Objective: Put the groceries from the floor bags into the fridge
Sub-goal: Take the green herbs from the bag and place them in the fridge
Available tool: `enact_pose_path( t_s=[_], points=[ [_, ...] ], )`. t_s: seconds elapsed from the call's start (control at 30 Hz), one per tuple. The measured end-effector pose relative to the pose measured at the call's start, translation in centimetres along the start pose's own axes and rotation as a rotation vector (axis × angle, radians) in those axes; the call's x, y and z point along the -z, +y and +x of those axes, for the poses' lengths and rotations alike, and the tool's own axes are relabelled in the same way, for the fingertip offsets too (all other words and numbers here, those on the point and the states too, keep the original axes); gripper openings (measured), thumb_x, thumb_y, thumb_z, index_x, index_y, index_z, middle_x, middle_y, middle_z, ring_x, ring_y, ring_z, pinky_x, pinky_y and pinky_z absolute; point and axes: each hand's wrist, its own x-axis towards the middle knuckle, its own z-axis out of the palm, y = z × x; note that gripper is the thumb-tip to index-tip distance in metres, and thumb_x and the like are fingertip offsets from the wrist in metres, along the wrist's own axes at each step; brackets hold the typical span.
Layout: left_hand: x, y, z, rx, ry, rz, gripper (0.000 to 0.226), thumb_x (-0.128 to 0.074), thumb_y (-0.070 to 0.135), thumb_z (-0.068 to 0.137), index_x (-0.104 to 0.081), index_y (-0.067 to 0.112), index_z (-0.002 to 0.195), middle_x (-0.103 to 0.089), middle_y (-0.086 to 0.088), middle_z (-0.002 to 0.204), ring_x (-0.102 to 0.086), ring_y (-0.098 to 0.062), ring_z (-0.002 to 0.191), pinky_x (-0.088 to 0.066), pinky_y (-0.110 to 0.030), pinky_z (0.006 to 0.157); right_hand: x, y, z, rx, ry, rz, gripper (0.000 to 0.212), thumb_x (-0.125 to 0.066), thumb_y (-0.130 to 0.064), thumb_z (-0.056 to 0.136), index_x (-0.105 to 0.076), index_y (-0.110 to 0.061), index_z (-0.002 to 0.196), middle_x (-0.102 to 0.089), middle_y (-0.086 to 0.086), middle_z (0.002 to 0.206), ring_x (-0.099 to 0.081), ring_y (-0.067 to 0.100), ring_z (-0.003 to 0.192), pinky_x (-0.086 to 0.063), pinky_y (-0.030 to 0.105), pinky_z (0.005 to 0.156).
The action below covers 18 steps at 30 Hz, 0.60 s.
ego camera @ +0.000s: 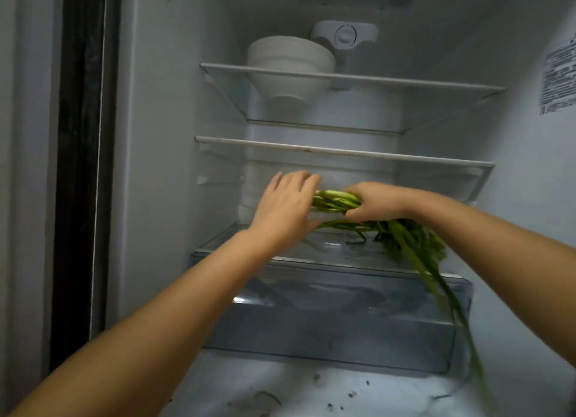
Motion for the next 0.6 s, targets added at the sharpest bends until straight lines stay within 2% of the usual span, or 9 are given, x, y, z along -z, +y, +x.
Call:
enact_pose_path(
  t_s=[0.03,0.07,0.1,0.17,0.27,0.33,0.43,0.5,0.6],
  points=[
    [-0.2,-0.1,0.9,-0.058,-0.076,0.057,0.076,-0.062,0.039,0.085,-0.025,0.016,0.147,-0.035,-0.007,0.148,-0.03,-0.024,0.138,-0.019,-0.041,0.116,0.6,-0.4,0.4,0.027,0.009,-0.051,0.018,-0.061,-0.02,0.085,-0.058,-0.015,0.102,-0.057,0.002,0.09,-0.052,0.018,0.08,-0.036,0.025,0.067],
    [-0.6,-0.2,1.8,-0.074,-0.134,0.054,0.08,-0.063,0.038,0.085,-0.018,0.018,0.149,-0.035,-0.006,0.149,-0.031,-0.025,0.138,-0.02,-0.044,0.116,1.2,-0.6,0.8,0.059,0.025,-0.1,0.023,-0.061,-0.021,0.085,-0.058,-0.017,0.108,-0.056,0.0,0.091,-0.052,0.017,0.08,-0.035,0.025,0.068],
    [-1.0,-0.4,2.7,-0.052,-0.164,-0.005,0.075,-0.063,0.035,0.085,-0.022,0.02,0.146,-0.044,-0.007,0.143,-0.041,-0.028,0.131,-0.031,-0.045,0.11,1.6,-0.8,1.2,0.089,0.04,-0.165,0.028,-0.061,-0.022,0.084,-0.058,-0.02,0.112,-0.056,-0.003,0.089,-0.052,0.017,0.079,-0.036,0.025,0.068],
    [-2.2,-0.7,4.1,0.023,-0.172,-0.18,0.049,-0.061,0.028,0.085,-0.042,0.019,0.13,-0.061,-0.011,0.119,-0.058,-0.034,0.106,-0.049,-0.041,0.084,1.8,-0.5,2.0,0.125,0.08,-0.329,0.028,-0.06,-0.023,0.083,-0.057,-0.027,0.11,-0.054,-0.005,0.082,-0.051,0.018,0.075,-0.04,0.029,0.065],
    [-3.8,-1.5,6.1,0.029,-0.243,-0.179,0.024,-0.057,0.023,0.085,-0.058,0.015,0.108,-0.065,-0.012,0.104,-0.061,-0.033,0.094,-0.046,-0.033,0.07,0.7,1.3,3.4,0.119,0.111,-0.49,0.021,-0.055,-0.023,0.084,-0.054,-0.029,0.103,-0.054,-0.005,0.082,-0.049,0.019,0.074,-0.041,0.03,0.063],
    [-5.0,-2.4,7.2,-0.024,-0.307,-0.117,0.018,-0.053,0.023,0.089,-0.058,0.014,0.104,-0.063,-0.013,0.103,-0.06,-0.032,0.094,-0.042,-0.03,0.069,-0.2,3.4,4.9,0.056,0.056,-0.462,0.02,-0.057,-0.023,0.084,-0.05,-0.027,0.102,-0.06,0.002,0.094,-0.054,0.022,0.079,-0.042,0.028,0.066],
    [-7.6,-3.9,9.2,-0.054,-0.403,-0.068,0.019,-0.045,0.027,0.095,-0.053,0.016,0.108,-0.058,-0.011,0.111,-0.057,-0.03,0.099,-0.041,-0.032,0.076,-1.6,7.1,8.0,-0.021,0.042,-0.42,0.03,-0.061,-0.027,0.086,-0.05,-0.026,0.113,-0.06,0.005,0.113,-0.059,0.024,0.098,-0.042,0.03,0.072],
    [-9.8,-5.0,10.6,-0.072,-0.401,-0.03,0.021,-0.041,0.031,0.097,-0.051,0.018,0.112,-0.056,-0.009,0.113,-0.054,-0.027,0.101,-0.039,-0.03,0.074,-2.4,8.9,10.4,0.018,0.134,-0.505,0.031,-0.055,-0.022,0.089,-0.048,-0.026,0.12,-0.059,0.005,0.114,-0.059,0.025,0.099,-0.043,0.032,0.072],
    [-12.4,-7.2,11.9,-0.159,-0.312,0.103,0.023,-0.038,0.026,0.099,-0.047,0.016,0.118,-0.053,-0.009,0.11,-0.055,-0.027,0.099,-0.038,-0.033,0.07,-3.5,10.8,14.1,0.182,0.295,-0.642,0.031,-0.043,-0.021,0.097,-0.043,-0.02,0.128,-0.055,0.009,0.115,-0.057,0.027,0.1,-0.043,0.034,0.073]
  ],
)
